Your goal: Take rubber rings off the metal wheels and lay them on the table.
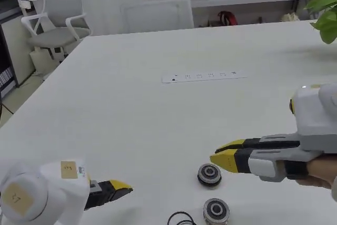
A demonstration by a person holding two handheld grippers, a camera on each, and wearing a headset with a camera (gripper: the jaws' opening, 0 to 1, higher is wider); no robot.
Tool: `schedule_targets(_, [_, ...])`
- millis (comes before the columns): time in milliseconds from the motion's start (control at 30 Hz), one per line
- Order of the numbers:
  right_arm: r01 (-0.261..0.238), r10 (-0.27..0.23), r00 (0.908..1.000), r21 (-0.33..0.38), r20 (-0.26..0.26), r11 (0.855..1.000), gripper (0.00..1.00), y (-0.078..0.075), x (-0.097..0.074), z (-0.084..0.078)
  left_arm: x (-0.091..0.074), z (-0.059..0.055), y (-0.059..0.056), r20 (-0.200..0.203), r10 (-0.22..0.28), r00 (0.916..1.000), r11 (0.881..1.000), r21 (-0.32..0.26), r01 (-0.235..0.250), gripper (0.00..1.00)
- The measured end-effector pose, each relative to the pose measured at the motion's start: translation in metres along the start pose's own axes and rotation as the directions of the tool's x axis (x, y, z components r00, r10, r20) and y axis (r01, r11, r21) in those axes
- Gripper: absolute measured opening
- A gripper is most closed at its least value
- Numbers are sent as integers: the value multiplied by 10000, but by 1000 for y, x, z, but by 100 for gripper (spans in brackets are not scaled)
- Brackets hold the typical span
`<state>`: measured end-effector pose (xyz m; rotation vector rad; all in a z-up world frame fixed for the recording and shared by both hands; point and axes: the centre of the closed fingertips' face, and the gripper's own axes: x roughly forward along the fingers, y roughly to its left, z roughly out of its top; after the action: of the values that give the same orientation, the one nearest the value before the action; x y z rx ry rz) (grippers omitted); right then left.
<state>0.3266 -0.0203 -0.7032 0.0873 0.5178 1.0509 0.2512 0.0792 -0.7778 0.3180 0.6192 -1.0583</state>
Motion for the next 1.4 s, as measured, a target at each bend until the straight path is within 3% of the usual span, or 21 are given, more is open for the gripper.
schedule_targets(133, [176,-178,9996,103,220,9998,10,-5,-5,4,-2,7,0,284,12,9996,10000,-48,-10,83])
schedule_targets(267, [356,-367,9984,275,427,9990,11,-13,-10,8,-2,7,-2,232,-17,9997,10000,-23,17,83])
schedule_targets(367, [491,-511,9973,387,526,9980,11,-18,-13,8,-5,17,-2,553,-6,9985,10000,-57,9,84])
schedule_targets(500, [631,-660,9962,508,572,9967,12,-25,-17,7,-11,34,0,986,96,9951,9999,-52,-91,84])
schedule_targets(533, [667,-695,9960,519,558,9964,12,-26,-17,6,-13,44,-3,1344,17,9909,9999,-126,0,85])
schedule_targets(667, [785,-811,9957,575,444,9953,13,-31,-19,0,-22,65,-5,1799,10,9837,10000,58,-21,85])
schedule_targets(867, [834,-860,9956,664,375,9943,16,-36,-21,-6,-34,84,-5,2054,287,9782,9989,296,-355,86])
schedule_targets(967, [781,-804,9963,708,292,9944,17,-36,-19,-11,-38,96,-5,2174,446,9751,9955,717,-615,85])
schedule_targets(1100, [746,-759,9970,647,169,9951,18,-36,-17,-16,-43,117,-6,2394,553,9693,9925,931,-796,85])
schedule_targets(1267, [727,-724,9973,335,-105,9968,20,-36,-14,-22,-45,150,-14,2679,374,9627,9823,1670,-847,86])
schedule_targets(1400, [635,-626,9976,298,-289,9975,20,-36,-13,-28,-43,166,-13,2717,326,9618,9732,2106,-924,86])
